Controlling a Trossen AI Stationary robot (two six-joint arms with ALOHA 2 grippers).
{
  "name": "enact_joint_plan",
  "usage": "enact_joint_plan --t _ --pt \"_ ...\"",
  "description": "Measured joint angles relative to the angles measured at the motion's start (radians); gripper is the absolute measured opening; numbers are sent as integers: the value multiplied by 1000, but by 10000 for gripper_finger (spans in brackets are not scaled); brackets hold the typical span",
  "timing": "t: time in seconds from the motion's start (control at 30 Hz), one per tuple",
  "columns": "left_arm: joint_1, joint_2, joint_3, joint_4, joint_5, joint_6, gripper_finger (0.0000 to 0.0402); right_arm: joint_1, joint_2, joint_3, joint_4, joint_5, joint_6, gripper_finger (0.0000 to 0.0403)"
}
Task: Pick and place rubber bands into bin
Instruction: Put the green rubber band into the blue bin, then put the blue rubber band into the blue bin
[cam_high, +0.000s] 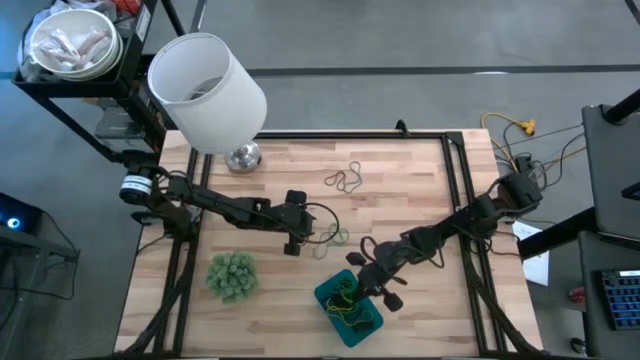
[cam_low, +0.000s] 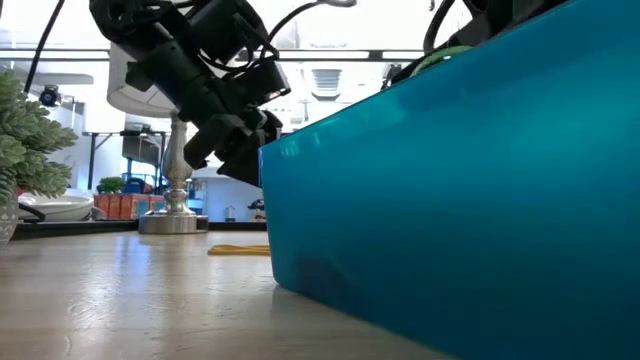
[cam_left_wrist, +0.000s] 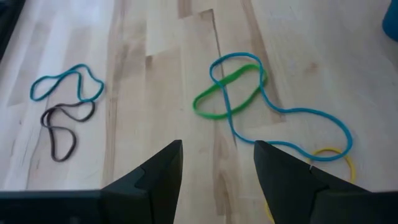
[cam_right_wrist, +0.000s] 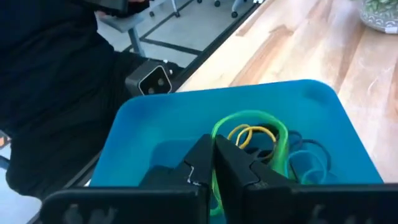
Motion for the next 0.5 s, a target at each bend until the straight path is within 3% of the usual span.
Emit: enact_joint_plan --t 0.17,0.5 --pt "2 0 0 -3 0 -1 183 0 -4 -1 2 -2 12 31" --pt "2 0 0 26 0 -3 183 0 -19 -1 4 -2 20 125"
